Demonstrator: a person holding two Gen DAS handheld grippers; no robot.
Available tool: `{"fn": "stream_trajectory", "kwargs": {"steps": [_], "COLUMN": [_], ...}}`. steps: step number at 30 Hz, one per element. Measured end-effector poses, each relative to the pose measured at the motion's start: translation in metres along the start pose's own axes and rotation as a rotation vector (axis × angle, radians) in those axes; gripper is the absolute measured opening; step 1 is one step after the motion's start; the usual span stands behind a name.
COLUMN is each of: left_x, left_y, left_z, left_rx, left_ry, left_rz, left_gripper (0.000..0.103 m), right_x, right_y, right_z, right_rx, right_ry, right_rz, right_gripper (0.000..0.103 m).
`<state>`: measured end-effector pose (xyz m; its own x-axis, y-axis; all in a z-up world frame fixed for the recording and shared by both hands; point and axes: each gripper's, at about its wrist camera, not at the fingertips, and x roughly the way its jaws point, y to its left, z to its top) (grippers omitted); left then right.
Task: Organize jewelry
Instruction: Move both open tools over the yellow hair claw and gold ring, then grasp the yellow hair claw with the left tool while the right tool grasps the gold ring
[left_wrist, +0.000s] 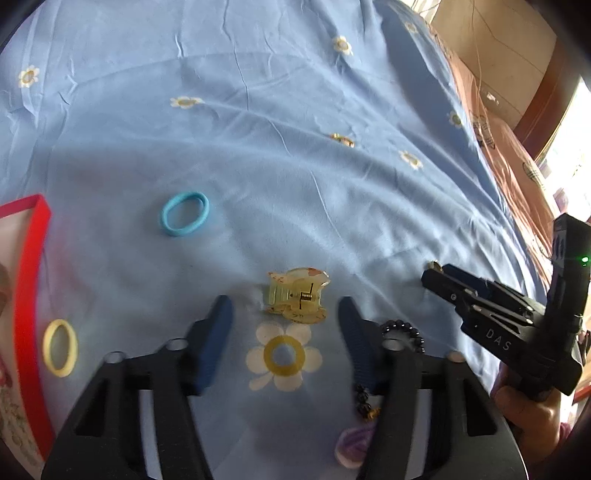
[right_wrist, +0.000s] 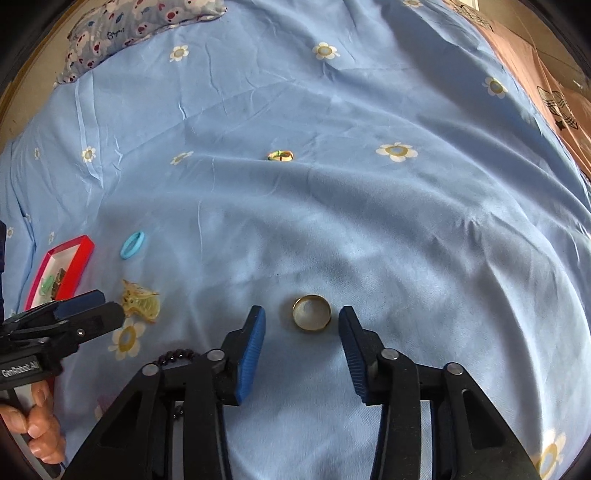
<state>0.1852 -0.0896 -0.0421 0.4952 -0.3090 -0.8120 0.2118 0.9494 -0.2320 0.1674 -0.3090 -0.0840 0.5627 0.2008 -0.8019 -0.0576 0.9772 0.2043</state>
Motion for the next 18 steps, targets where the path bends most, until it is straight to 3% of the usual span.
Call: {"fn": "stream_trajectory", "kwargs": {"steps": [2, 4, 6, 7, 11, 12, 18], "left_x": [0.005, 0.006, 0.004, 0.002, -0.009, -0.014, -0.028], "left_y": [0.001, 0.002, 0.001, 0.001, 0.004, 0.006, 0.018], "left_z": [0.000, -0.002, -0.002, -0.002, -0.005, -0.006, -0.013], "left_rx": [-0.004, -0.004, 0.003, 0.005, 0.003, 0.002, -0.019], "left_ry": [0.011, 0.007, 0.000, -0.003, -0.014, -0.017, -0.031], "left_rz": [-0.015, -0.015, -0.020, -0.025, -0.037, -0.042, -0.042], "left_gripper": [0.033, 0.033, 0.031, 0.020, 0.018, 0.005, 0.003], "right_x": [0.001, 0.002, 0.000, -0.001, -0.009, -0.012, -0.031], "right_y": [0.001, 0.001, 0.001, 0.002, 0.005, 0.008, 0.027], "right_z": [0.001, 0.002, 0.000, 0.000, -0.001, -0.002, -0.002], "right_rx": [-0.006, -0.009, -0.011, -0.012, -0.010, -0.016, -0.043], "right_ry": [-0.005, -0.008, -0.016, -0.019, -0.031, -0.037, -0.072], "right_rz": [-0.012, -0.018, -0.018, -0.018, 0.013, 0.019, 0.068], "right_gripper": [0.030, 0.024, 0.023, 0.023, 0.023, 0.023, 0.023]}}
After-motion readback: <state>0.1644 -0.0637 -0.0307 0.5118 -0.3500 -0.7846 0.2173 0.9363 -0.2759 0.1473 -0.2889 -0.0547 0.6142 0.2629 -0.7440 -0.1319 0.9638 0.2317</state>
